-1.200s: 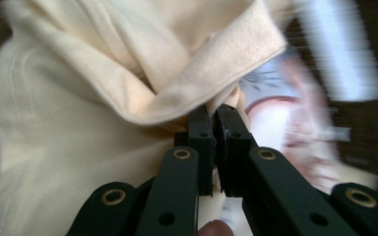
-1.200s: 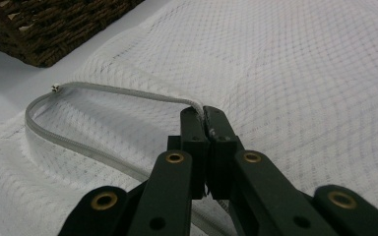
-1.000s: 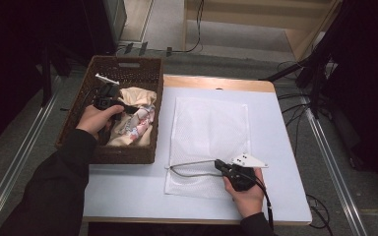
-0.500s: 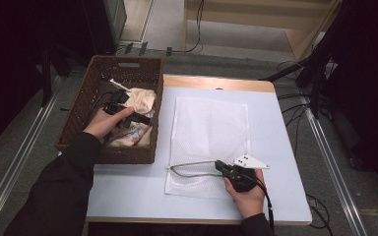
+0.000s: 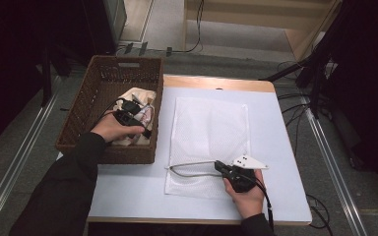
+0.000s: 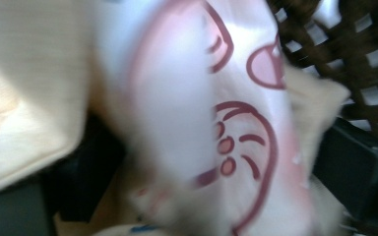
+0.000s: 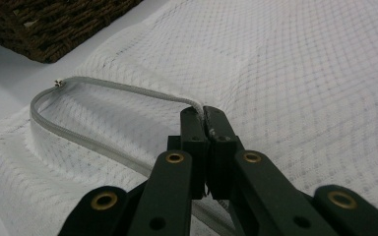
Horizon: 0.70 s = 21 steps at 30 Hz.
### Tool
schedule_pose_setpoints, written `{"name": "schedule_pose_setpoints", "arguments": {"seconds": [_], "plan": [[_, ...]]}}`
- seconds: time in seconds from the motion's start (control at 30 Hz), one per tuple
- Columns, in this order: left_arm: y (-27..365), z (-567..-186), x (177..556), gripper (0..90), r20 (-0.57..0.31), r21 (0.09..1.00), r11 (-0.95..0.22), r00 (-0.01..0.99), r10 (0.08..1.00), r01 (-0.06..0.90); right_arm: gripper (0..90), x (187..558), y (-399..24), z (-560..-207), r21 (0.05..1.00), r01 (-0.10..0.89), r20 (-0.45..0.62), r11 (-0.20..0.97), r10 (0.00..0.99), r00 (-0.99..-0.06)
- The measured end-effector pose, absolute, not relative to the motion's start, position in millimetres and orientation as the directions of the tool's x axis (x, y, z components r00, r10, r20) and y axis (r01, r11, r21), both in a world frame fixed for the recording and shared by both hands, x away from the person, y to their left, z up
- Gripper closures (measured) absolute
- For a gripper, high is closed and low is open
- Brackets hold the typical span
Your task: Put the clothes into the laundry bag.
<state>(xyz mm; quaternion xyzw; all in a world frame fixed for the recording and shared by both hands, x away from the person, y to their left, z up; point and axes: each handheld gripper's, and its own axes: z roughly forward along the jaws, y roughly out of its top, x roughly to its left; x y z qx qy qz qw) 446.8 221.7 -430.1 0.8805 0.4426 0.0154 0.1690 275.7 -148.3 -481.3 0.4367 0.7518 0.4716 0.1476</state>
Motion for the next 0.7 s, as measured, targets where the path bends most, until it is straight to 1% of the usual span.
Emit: {"name": "schedule_pose_setpoints", "arguments": {"seconds": [0.1, 0.17, 0.2, 0.23, 0.27, 0.3, 0.33, 0.37, 0.43, 0.5, 0.53, 0.57, 0.67, 0.7], "plan": [[217, -431, 445, 9.5, -0.070, 0.297, -0.577, 0.619, 0.782, 0.761, 89.9, 275, -148, -481, 0.839, 0.515, 0.185, 0.177, 0.797, -0.575], [216, -430, 445, 15.0, -0.051, 0.295, -0.585, 0.624, 0.780, 0.755, 89.9, 275, -148, -481, 0.838, 0.515, 0.184, 0.178, 0.797, -0.576], [216, -430, 445, 19.4, -0.051, 0.295, -0.585, 0.624, 0.780, 0.755, 89.9, 275, -147, -481, 0.838, 0.514, 0.181, 0.181, 0.797, -0.575], [216, -428, 444, 19.4, -0.050, 0.300, -0.589, 0.628, 0.776, 0.751, 89.9, 275, -147, -481, 0.838, 0.514, 0.181, 0.181, 0.797, -0.575], [217, -426, 444, 26.4, -0.053, 0.302, -0.590, 0.631, 0.774, 0.749, 89.9, 275, -147, -481, 0.838, 0.514, 0.180, 0.181, 0.798, -0.575], [218, -422, 444, 48.6, -0.052, 0.303, -0.589, 0.630, 0.775, 0.749, 89.9, 275, -147, -481, 0.839, 0.514, 0.179, 0.181, 0.799, -0.574], [219, -420, 444, 48.6, -0.055, 0.300, -0.586, 0.627, 0.777, 0.753, 89.9, 275, -147, -481, 0.839, 0.514, 0.179, 0.181, 0.799, -0.574], [220, -418, 444, 59.5, -0.064, 0.304, -0.587, 0.631, 0.773, 0.750, 89.9, 275, -147, -481, 0.838, 0.515, 0.178, 0.182, 0.800, -0.573], [221, -412, 445, 68.3, -0.056, 0.306, -0.575, 0.617, 0.785, 0.759, 89.9, 275, -147, -481, 0.838, 0.515, 0.177, 0.182, 0.801, -0.572], [222, -409, 445, 72.4, -0.043, 0.314, -0.568, 0.609, 0.792, 0.761, 89.9, 275, -147, -481, 0.838, 0.514, 0.176, 0.183, 0.801, -0.573], [224, -403, 444, 72.4, -0.003, 0.343, -0.556, 0.592, 0.806, 0.757, 90.0, 275, -147, -481, 0.838, 0.513, 0.176, 0.183, 0.800, -0.573], [226, -400, 444, 73.6, 0.006, 0.362, -0.543, 0.581, 0.814, 0.757, 90.0, 275, -147, -480, 0.838, 0.514, 0.177, 0.182, 0.801, -0.572], [236, -385, 440, 74.0, 0.011, 0.481, -0.471, 0.532, 0.847, 0.740, 90.0, 275, -147, -480, 0.838, 0.515, 0.178, 0.181, 0.801, -0.571], [240, -379, 437, 74.0, 0.002, 0.543, -0.438, 0.521, 0.854, 0.716, 90.0, 275, -148, -480, 0.838, 0.515, 0.177, 0.181, 0.802, -0.571]]}}
